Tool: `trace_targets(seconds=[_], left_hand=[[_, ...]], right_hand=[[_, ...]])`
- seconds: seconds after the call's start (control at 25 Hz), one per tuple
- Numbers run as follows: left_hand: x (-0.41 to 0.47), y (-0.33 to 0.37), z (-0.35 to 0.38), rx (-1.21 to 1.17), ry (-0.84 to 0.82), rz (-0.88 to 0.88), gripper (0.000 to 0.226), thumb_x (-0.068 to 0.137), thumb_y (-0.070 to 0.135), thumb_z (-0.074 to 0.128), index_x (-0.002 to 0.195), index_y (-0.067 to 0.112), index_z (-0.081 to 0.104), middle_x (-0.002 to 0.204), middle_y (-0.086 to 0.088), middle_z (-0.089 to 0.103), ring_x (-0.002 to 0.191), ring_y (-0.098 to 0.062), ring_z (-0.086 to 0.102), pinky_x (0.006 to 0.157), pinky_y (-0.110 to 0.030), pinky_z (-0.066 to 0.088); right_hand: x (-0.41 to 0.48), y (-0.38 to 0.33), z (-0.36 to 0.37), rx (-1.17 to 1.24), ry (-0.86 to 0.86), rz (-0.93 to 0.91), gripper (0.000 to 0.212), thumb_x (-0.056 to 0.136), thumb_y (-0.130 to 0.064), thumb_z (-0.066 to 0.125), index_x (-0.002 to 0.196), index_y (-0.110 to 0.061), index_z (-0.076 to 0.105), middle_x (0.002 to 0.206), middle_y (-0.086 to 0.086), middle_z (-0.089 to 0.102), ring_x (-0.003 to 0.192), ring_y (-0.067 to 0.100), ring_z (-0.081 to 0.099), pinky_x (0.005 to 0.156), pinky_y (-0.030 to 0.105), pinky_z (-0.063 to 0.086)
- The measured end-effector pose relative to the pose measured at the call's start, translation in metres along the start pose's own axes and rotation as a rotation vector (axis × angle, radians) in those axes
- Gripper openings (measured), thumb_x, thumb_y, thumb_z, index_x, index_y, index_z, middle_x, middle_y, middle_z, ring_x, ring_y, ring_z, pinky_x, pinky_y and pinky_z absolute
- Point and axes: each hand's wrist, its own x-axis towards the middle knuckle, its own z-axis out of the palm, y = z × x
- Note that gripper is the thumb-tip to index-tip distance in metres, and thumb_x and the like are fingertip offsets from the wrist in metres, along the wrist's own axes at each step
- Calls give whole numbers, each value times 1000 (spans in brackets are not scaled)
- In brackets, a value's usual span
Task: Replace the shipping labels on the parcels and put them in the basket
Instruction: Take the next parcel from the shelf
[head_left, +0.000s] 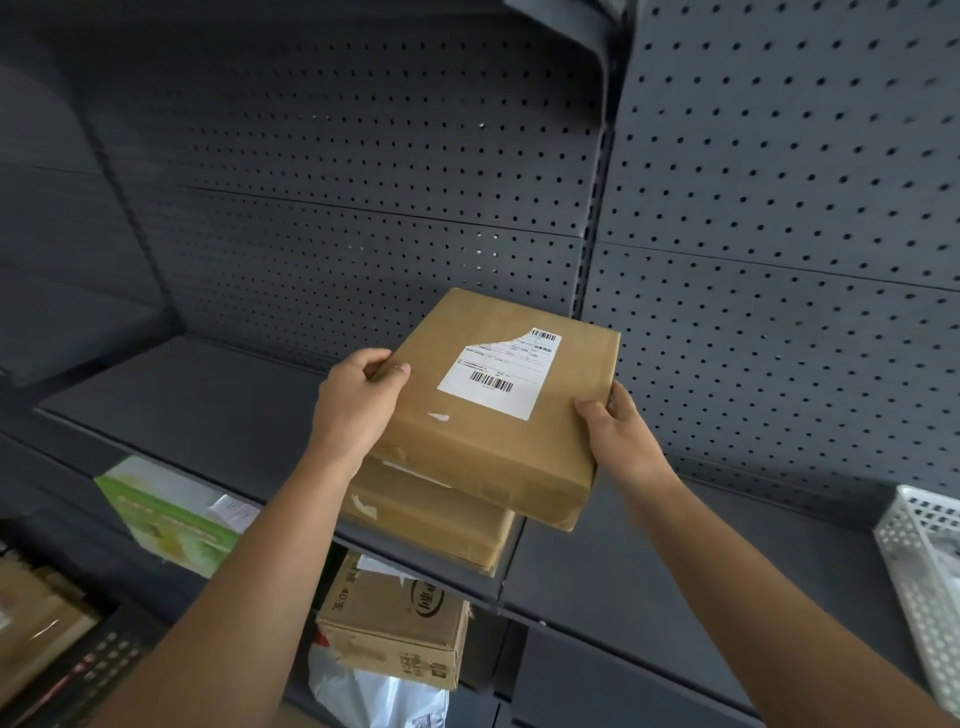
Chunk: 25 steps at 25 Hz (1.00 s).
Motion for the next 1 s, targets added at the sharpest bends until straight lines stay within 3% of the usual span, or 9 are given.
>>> trace_targets(seconds=[0.2, 0.36, 0.56, 0.88, 1.0], left_hand=[[-32, 29, 52, -7, -87, 21, 27, 95, 39, 66, 120, 30, 64, 109, 18, 64, 97, -4, 62, 83, -33, 53], [-60, 45, 99, 17, -167, 58, 26, 95, 41, 66, 117, 28, 61, 106, 16, 63, 91, -4, 61, 70, -30, 48], [-89, 49, 149, 55, -290, 49, 28, 91, 49, 67, 109, 30, 58, 101, 15, 63, 91, -11, 64, 85, -43, 55], [-122, 37, 191, 98, -410, 23, 29, 91, 52, 66, 104, 28, 56, 100, 11, 63, 89, -12, 63, 76, -37, 52], [-130, 28, 196, 111, -427, -1, 30, 92, 51, 67, 104, 26, 55, 101, 9, 62, 90, -12, 62, 69, -34, 47]], right_hand=[[-21, 6, -66, 18, 108, 11, 33, 101, -34, 46, 134, -30, 45, 119, -10, 65, 102, 11, 65, 75, 26, 49], [-42, 18, -119, 32, 198, 26, 25, 102, -31, 46, 126, -34, 46, 111, -15, 65, 95, 6, 64, 66, 21, 45], [-62, 41, -174, 5, 274, 40, 26, 100, -30, 48, 126, -30, 52, 111, -12, 68, 96, 10, 67, 73, 25, 52], [-77, 83, -217, 18, 311, 117, 32, 98, -34, 52, 130, -31, 52, 112, -10, 71, 99, 14, 69, 90, 40, 56], [-77, 96, -220, 18, 294, 141, 33, 98, -35, 53, 131, -31, 51, 114, -10, 70, 99, 13, 69, 89, 37, 56]])
